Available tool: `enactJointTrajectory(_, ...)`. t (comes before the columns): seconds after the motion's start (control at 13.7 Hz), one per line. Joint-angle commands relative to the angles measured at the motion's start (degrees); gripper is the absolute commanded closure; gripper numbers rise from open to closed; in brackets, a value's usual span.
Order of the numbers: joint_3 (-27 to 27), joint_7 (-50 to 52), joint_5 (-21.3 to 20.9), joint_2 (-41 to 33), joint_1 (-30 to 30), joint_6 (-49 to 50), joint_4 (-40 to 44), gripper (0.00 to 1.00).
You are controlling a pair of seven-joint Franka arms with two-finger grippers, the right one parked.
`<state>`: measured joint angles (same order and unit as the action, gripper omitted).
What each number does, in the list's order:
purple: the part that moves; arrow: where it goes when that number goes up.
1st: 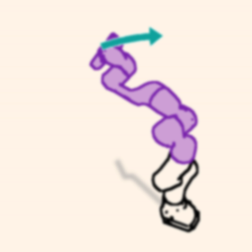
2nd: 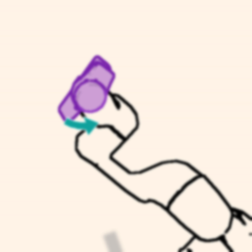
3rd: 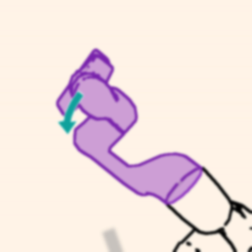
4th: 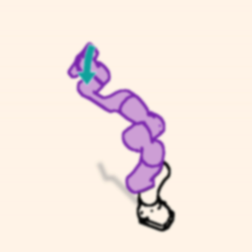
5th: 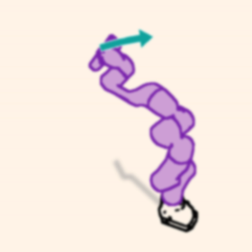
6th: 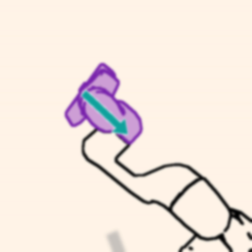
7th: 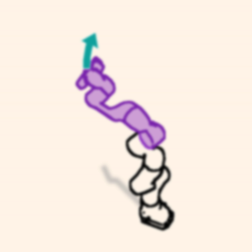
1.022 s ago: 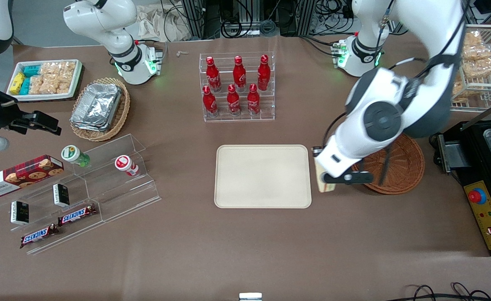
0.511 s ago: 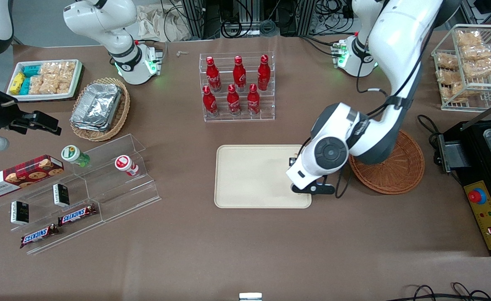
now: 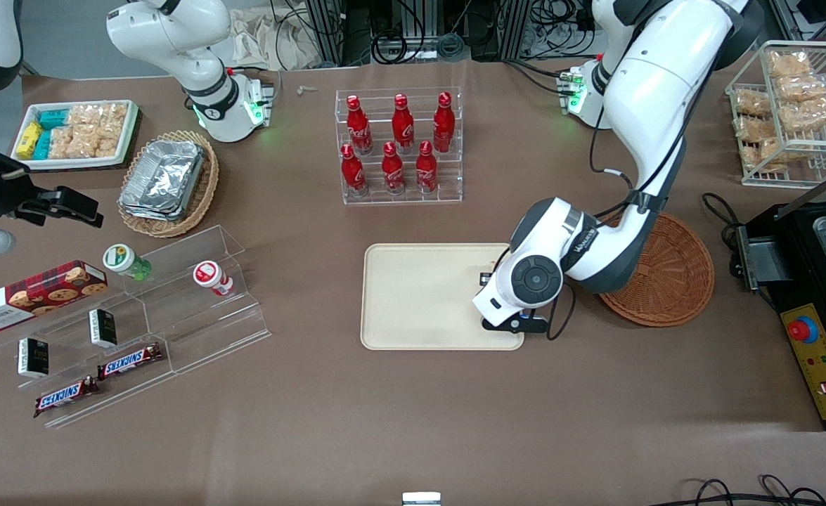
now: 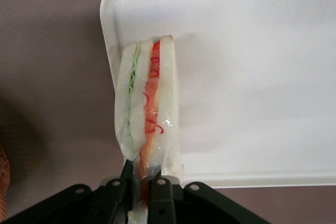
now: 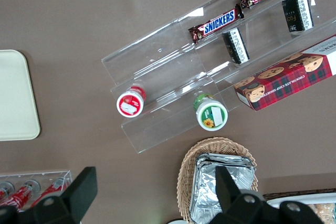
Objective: Place sandwich from basket to tray
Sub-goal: 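Lower the sandwich onto the tray and open the left gripper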
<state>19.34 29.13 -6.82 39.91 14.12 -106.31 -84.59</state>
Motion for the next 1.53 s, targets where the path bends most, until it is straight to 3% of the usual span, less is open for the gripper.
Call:
enactJointTrajectory(0.0,-0.1,1.28,-1.79,0.69,0.38,-0.65,0.13,0.94)
enactJointTrajectory(0.07,-0.1,1.28,-1.79,0.87,0.38,-0.83,0.13,0.86)
enactJointTrajectory(0.29,-0.1,1.19,-1.88,0.87,0.38,-1.53,0.13,0.16)
enactJointTrajectory(0.36,-0.1,1.54,-1.79,0.61,0.38,-1.45,0.3,0.0)
enactJointTrajectory(0.66,-0.1,7.07,-1.79,-4.03,0.12,1.53,0.39,0.0)
enactJointTrajectory(0.88,-0.36,6.73,-5.2,-10.62,-0.41,6.1,-0.57,0.0)
enactJointTrajectory(1.17,-0.36,5.85,-5.74,-16.08,-3.75,9.18,-0.84,0.0)
enactJointTrajectory(1.46,-0.27,-4.24,-4.52,-22.93,-10.77,9.54,-4.97,0.0)
